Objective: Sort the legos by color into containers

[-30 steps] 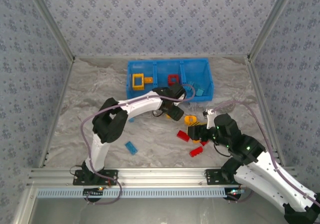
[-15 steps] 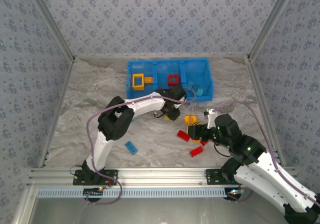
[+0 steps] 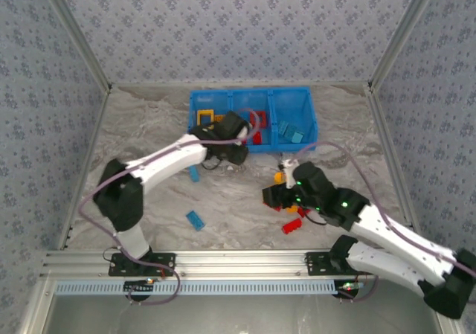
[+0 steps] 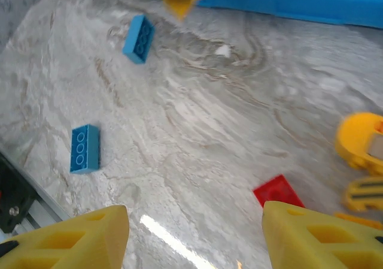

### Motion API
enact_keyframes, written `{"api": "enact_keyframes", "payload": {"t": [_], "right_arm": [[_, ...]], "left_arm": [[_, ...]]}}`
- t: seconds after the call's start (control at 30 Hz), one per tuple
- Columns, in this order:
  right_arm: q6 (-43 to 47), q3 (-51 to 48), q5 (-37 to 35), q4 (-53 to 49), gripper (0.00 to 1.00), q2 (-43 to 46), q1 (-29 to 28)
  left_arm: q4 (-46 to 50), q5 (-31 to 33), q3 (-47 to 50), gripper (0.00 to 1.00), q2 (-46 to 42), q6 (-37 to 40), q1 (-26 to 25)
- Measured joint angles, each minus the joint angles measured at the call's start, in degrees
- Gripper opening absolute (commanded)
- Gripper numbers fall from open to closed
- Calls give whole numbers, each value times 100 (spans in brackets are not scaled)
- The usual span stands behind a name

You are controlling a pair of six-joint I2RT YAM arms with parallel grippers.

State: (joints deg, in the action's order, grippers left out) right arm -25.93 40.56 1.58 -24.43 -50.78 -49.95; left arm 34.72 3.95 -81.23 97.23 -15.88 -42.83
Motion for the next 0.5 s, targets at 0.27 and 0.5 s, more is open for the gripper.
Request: {"api": "enact_keyframes", "payload": {"t": [0.27,0.5], "right_arm": [[433,614,-732,1467,64,-1427,-555],[763,1451,-1812,2173,64,-2649,-968]], "left_arm": [[48,-415,-702,35,437,-487,1532],[11,-870,-1906,35,2017,-933,1958]]}}
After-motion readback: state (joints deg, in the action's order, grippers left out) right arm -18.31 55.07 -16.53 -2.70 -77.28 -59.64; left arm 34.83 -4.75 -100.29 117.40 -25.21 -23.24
